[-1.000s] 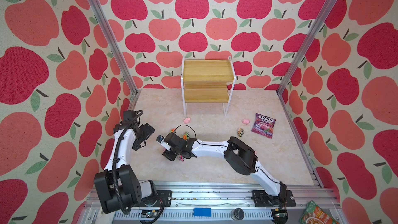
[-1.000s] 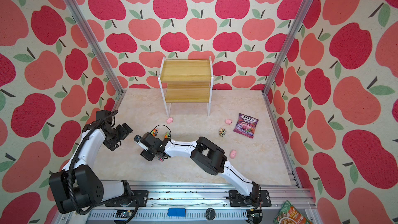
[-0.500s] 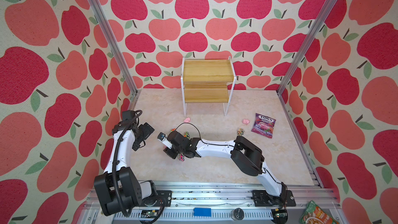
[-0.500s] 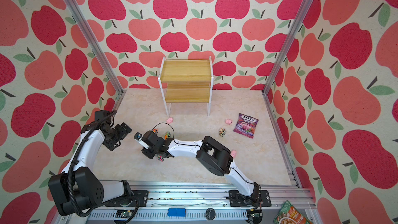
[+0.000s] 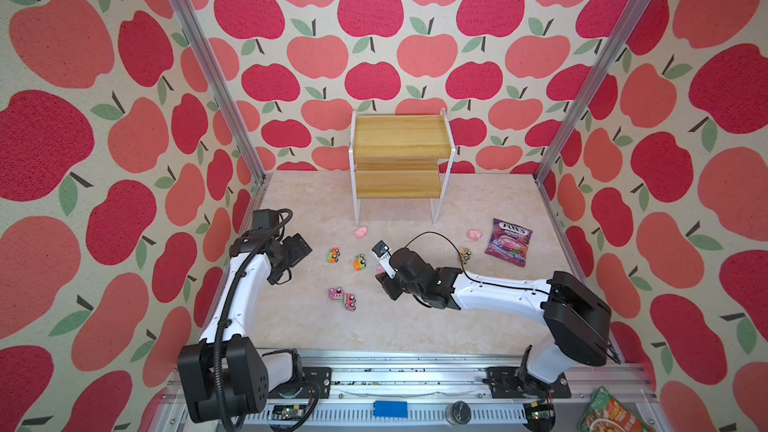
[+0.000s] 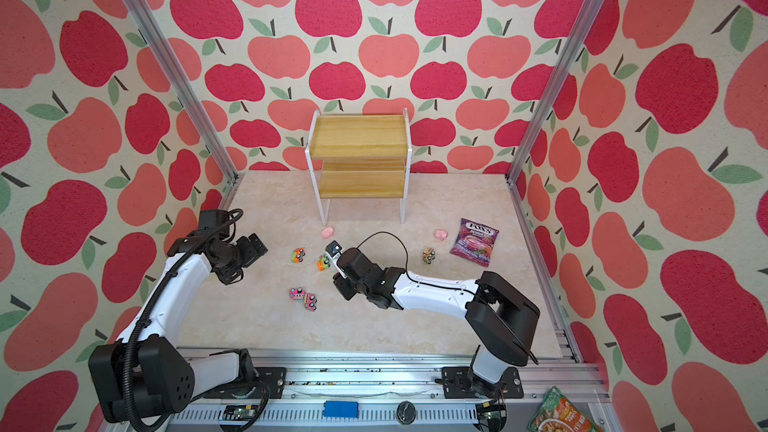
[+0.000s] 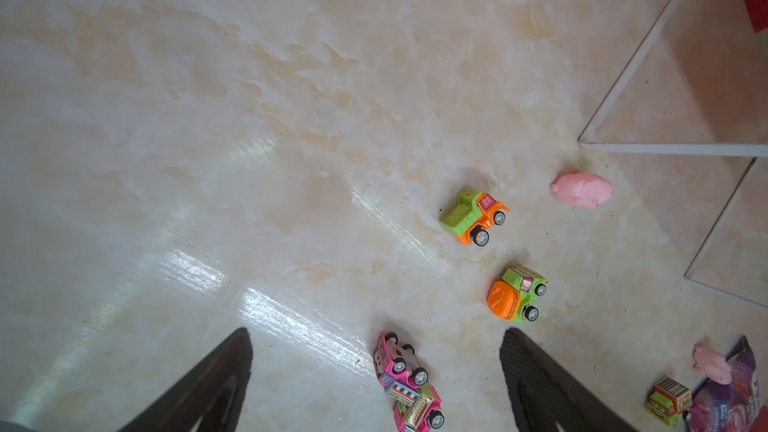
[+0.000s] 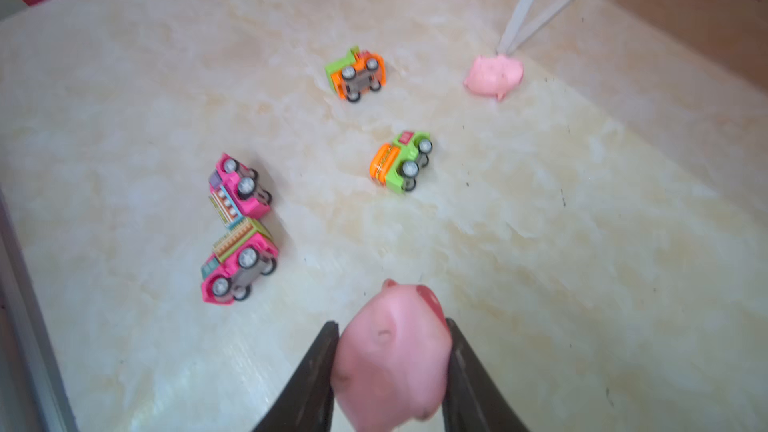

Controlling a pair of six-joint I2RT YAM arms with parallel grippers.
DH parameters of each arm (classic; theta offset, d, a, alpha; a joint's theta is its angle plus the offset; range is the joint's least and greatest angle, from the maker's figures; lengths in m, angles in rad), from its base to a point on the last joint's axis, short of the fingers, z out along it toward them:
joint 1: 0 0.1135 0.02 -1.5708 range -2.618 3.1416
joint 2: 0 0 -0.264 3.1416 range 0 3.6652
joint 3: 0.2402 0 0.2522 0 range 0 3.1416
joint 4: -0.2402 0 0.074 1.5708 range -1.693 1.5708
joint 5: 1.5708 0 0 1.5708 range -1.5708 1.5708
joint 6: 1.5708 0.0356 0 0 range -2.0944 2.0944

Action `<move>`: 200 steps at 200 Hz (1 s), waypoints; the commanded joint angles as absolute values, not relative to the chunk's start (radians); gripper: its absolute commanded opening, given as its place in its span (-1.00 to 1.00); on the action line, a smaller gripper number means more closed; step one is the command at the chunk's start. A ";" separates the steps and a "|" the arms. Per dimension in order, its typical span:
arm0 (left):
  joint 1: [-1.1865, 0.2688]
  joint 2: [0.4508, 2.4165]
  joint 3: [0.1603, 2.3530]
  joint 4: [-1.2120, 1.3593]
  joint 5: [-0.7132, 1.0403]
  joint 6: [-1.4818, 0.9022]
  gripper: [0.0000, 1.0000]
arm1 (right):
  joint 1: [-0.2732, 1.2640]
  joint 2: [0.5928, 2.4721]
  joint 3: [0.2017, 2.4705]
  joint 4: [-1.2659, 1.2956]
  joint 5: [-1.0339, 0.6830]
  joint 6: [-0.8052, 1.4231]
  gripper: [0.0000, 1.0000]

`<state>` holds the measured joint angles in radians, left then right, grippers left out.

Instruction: Place and organize the plastic toys onto the shelf

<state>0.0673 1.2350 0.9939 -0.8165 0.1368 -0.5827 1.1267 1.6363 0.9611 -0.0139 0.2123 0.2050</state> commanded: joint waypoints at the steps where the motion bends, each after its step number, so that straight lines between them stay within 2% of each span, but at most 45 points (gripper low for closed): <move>1: -0.038 1.246 1.007 -0.821 0.067 -0.580 0.91 | 1.110 1.635 0.923 -0.141 0.207 0.292 -0.16; 41: -0.221 1.332 1.055 -0.826 0.017 -0.570 0.91 | 1.096 1.712 0.961 -0.217 0.198 0.295 -0.12; 68: -0.242 1.356 1.051 -0.808 0.044 -0.561 0.91 | 1.085 1.741 0.964 -0.207 0.179 0.293 0.05; 96: -0.247 1.365 1.079 -0.832 0.070 -0.528 0.91 | 1.068 1.694 0.954 -0.184 0.158 0.287 0.42; 109: -0.249 1.367 1.109 -0.861 0.091 -0.499 0.91 | 1.058 1.647 0.956 -0.192 0.139 0.297 0.50; 147: -0.275 1.344 1.152 -0.935 0.106 -0.434 0.92 | 1.045 1.525 0.889 -0.174 0.101 0.448 0.47; 200: -0.306 1.282 1.080 -0.903 0.160 -0.410 0.92 | 1.046 1.501 0.731 0.048 0.020 0.728 0.24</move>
<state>-0.2920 1.3144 1.1141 -0.8856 0.1322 -0.4450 1.0508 1.4944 0.7948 -0.0589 0.0795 0.5529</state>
